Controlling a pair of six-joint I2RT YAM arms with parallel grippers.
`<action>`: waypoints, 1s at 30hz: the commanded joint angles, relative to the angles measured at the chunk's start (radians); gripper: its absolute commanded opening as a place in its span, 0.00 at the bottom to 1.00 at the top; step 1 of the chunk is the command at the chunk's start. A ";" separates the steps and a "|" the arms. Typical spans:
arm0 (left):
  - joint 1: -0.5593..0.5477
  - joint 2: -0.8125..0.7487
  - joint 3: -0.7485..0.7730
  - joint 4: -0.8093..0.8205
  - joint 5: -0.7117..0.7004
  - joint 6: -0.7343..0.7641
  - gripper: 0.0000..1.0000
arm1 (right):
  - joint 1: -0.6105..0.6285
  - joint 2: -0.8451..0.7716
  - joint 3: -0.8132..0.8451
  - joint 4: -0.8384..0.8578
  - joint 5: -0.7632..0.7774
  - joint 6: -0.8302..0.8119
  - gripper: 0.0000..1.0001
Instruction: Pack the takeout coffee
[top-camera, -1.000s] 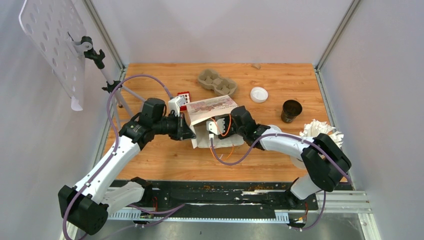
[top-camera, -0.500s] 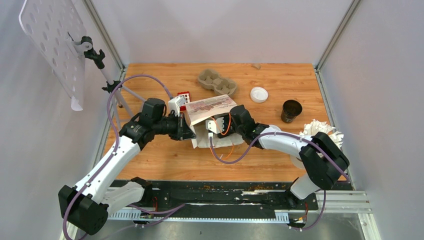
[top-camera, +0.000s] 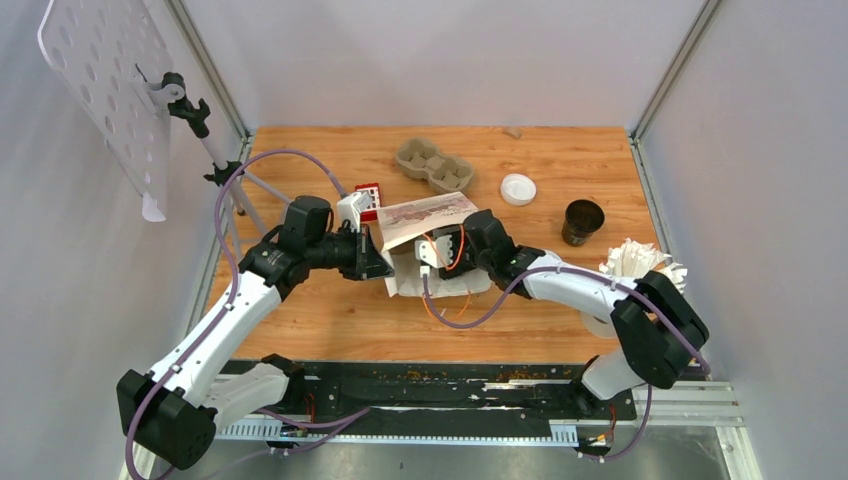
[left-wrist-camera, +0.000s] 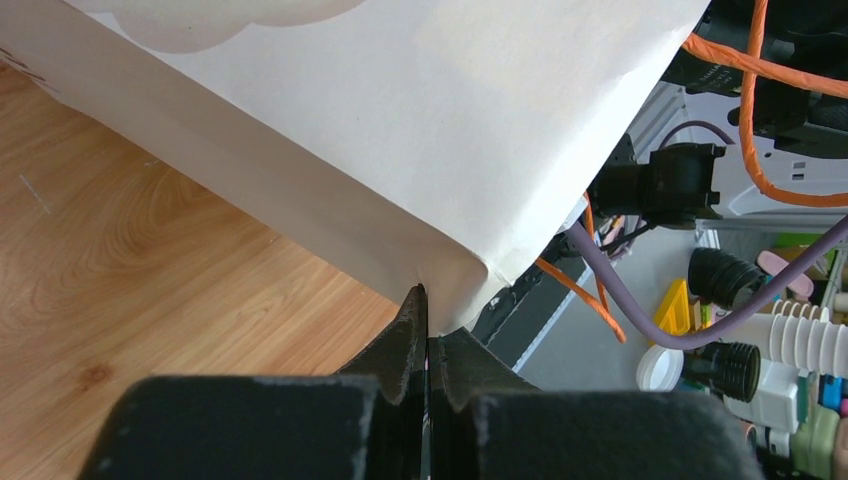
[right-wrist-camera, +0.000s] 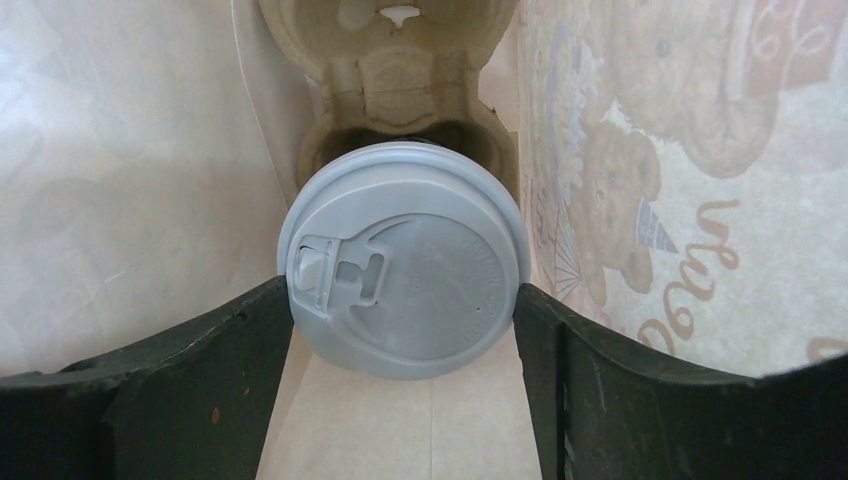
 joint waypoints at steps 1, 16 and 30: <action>-0.004 0.000 0.014 0.001 0.030 -0.016 0.00 | -0.013 -0.059 0.030 -0.095 0.024 0.032 0.81; -0.004 0.043 0.101 -0.109 0.010 0.057 0.00 | 0.003 -0.135 0.091 -0.310 -0.003 0.068 0.83; -0.004 0.038 0.151 -0.140 0.013 0.040 0.00 | 0.041 -0.177 0.125 -0.430 -0.055 0.131 0.81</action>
